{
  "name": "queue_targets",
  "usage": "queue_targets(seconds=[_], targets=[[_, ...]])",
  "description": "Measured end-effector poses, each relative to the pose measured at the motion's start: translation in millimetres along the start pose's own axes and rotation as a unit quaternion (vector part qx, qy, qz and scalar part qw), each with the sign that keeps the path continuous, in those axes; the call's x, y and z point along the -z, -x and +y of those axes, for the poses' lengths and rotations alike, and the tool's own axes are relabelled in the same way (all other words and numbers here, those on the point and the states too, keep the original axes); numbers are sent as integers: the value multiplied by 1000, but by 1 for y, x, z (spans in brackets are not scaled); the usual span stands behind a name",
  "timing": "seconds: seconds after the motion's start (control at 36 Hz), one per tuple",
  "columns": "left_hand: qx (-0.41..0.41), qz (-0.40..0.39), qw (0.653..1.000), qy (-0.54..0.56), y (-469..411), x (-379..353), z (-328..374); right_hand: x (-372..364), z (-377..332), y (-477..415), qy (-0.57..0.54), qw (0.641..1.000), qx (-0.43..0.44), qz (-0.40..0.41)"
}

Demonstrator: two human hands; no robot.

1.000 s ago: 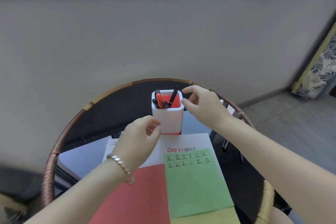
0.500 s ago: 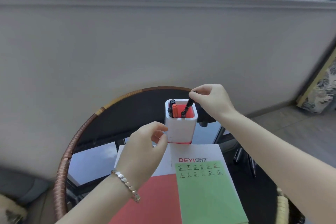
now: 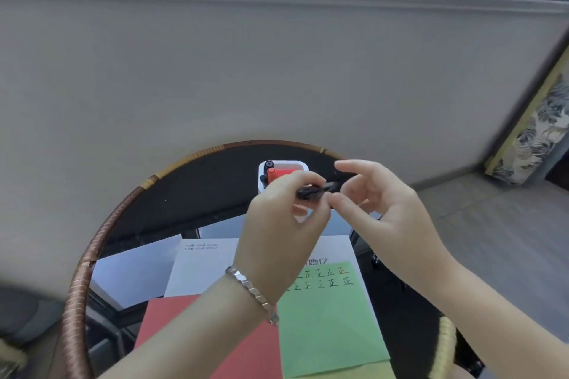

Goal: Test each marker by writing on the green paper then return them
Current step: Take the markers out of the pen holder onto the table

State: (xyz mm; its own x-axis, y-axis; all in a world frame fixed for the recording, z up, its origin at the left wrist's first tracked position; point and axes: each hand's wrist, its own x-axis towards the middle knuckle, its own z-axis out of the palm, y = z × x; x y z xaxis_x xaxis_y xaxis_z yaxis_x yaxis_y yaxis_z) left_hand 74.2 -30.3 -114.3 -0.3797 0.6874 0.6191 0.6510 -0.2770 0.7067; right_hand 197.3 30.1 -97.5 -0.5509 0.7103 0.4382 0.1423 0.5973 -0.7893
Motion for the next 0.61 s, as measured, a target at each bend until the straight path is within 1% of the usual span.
queue_targets(seconds=[0.06, 0.08, 0.11, 0.14, 0.17, 0.19, 0.22, 0.25, 0.31, 0.39, 0.44, 0.53, 0.61], targets=[[34, 41, 996, 65, 8, 2, 0, -1, 8, 2, -52, 989, -132, -30], [54, 51, 993, 95, 11, 3, 0, -3, 12, 3, -98, 973, -200, -54], [73, 48, 989, 120, 15, 4, 0, -5, 16, 3, -161, 949, -261, -77], [90, 32, 986, 138, 18, 5, 0, -8, 19, 3, -230, 920, -304, -93], [106, 4, 984, 145, 21, 6, -2, -10, 21, 4, -284, 895, -329, -98], [121, -32, 982, 142, 24, 7, -4, -12, 22, 4, -320, 880, -335, -100], [137, -67, 980, 127, 26, 8, -7, -12, 23, 5, -341, 875, -329, -99], [148, -94, 979, 104, 27, 9, -10, -13, 23, 6, -350, 877, -313, -98], [155, -128, 978, 49, 28, 11, -17, -14, 24, 9, -330, 900, -268, -98], [118, -181, 976, -17, 27, 11, -22, -18, 23, 13, -244, 946, -203, -66], [74, -209, 974, -42, 26, 10, -22, -22, 23, 14, -209, 962, -169, -37], [24, -218, 973, -72, 29, 7, -24, -25, 23, 15, -207, 968, -141, -22], [-20, -199, 974, -104, 33, 4, -29, -27, 22, 17, -232, 964, -126, -17]])
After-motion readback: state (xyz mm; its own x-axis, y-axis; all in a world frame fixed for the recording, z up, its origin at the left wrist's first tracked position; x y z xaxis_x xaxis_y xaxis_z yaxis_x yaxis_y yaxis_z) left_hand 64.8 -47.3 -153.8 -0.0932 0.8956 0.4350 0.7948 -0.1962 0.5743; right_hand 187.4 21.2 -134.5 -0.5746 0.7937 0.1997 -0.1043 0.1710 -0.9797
